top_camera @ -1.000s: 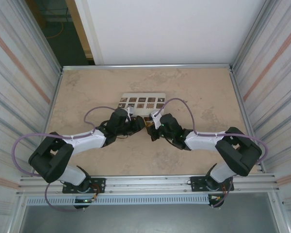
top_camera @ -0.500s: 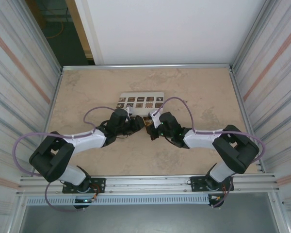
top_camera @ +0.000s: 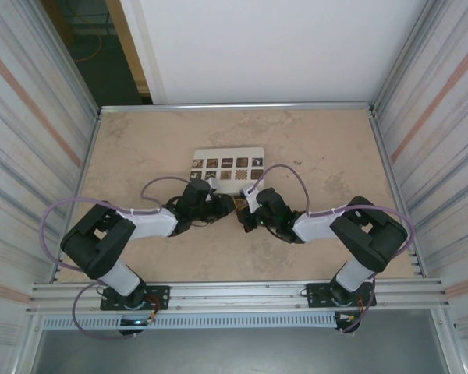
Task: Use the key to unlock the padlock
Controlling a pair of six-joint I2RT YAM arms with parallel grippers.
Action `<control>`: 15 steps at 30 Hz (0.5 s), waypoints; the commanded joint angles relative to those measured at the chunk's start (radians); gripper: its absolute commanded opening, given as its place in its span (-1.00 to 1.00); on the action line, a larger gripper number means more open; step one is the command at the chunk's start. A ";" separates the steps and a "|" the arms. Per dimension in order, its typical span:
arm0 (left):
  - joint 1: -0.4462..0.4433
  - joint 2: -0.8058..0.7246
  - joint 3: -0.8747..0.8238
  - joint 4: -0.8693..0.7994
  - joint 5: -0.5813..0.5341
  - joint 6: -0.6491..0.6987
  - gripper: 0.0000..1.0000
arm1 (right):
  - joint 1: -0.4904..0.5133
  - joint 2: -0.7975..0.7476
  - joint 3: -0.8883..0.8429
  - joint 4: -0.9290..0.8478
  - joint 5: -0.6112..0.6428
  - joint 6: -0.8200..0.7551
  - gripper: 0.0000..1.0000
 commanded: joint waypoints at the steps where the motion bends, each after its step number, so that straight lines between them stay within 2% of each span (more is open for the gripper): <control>1: -0.026 0.019 -0.013 0.054 0.100 -0.032 -0.65 | 0.013 0.014 -0.011 0.100 -0.027 0.041 -1.00; 8: -0.026 0.010 -0.025 0.063 0.093 -0.029 -0.32 | 0.007 0.033 -0.029 0.110 -0.025 0.067 -1.00; 15: -0.024 -0.070 -0.060 0.010 0.059 -0.010 0.00 | 0.007 0.045 -0.056 0.129 -0.023 0.097 -1.00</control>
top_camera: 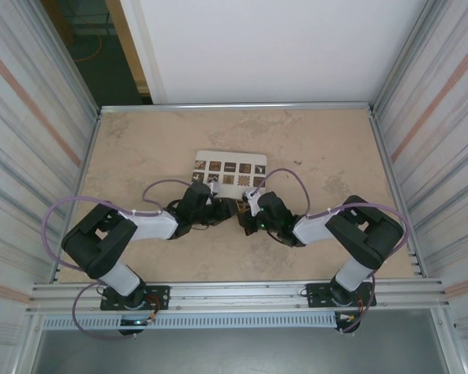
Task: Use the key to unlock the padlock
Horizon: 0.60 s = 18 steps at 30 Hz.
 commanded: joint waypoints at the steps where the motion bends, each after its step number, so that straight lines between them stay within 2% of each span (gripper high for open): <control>1: -0.007 -0.070 -0.025 -0.027 0.028 -0.006 0.03 | 0.007 0.014 -0.012 0.055 -0.018 0.031 -1.00; 9: 0.033 -0.268 -0.110 -0.141 -0.005 0.013 0.17 | 0.011 -0.031 -0.012 -0.025 -0.055 0.066 -1.00; 18: 0.063 -0.566 -0.276 -0.176 -0.115 -0.065 0.26 | -0.019 -0.128 0.059 -0.283 -0.191 0.173 -1.00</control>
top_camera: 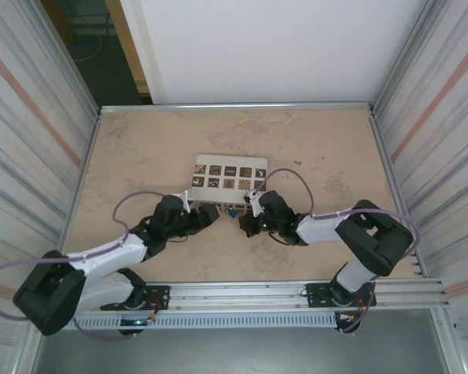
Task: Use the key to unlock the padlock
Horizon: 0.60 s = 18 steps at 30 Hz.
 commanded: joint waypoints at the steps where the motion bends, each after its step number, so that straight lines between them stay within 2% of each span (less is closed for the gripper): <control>1: 0.004 -0.099 -0.045 -0.033 -0.069 -0.043 0.27 | -0.018 -0.043 0.039 -0.107 -0.106 0.088 -1.00; 9: -0.010 -0.232 -0.167 0.078 -0.115 -0.177 0.38 | -0.011 -0.079 0.042 -0.130 -0.167 0.269 -1.00; 14: -0.049 -0.212 -0.203 0.172 -0.144 -0.243 0.40 | 0.007 -0.091 0.051 -0.161 -0.158 0.356 -1.00; 18: -0.075 -0.160 -0.202 0.228 -0.157 -0.266 0.29 | 0.026 -0.084 0.054 -0.162 -0.154 0.425 -1.00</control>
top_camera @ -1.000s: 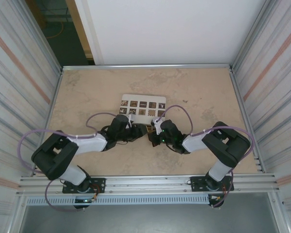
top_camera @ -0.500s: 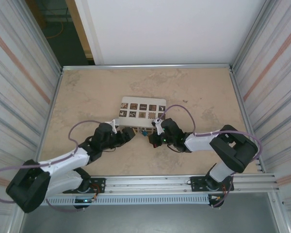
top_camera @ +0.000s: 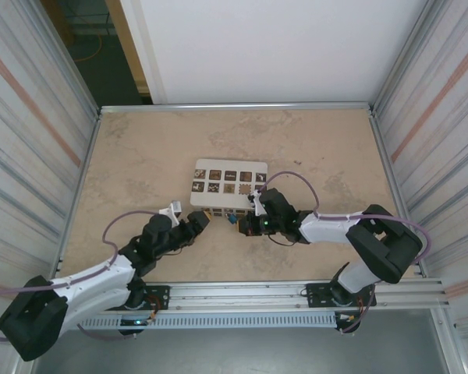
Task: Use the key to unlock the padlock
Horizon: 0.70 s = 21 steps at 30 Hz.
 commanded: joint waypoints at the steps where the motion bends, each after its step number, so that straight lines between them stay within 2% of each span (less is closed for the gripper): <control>1: -0.019 0.041 -0.010 0.107 -0.039 -0.052 0.26 | 0.024 -0.020 0.030 -0.017 -0.024 0.104 -1.00; 7: -0.030 0.154 -0.008 0.217 -0.036 -0.095 0.08 | 0.050 -0.018 0.032 0.003 0.008 0.189 -1.00; 12: -0.039 0.250 0.007 0.329 -0.018 -0.111 0.06 | 0.054 -0.019 0.034 0.014 0.007 0.218 -1.00; 21: -0.062 0.375 0.039 0.426 -0.024 -0.132 0.01 | 0.054 -0.018 0.038 0.014 0.007 0.232 -1.00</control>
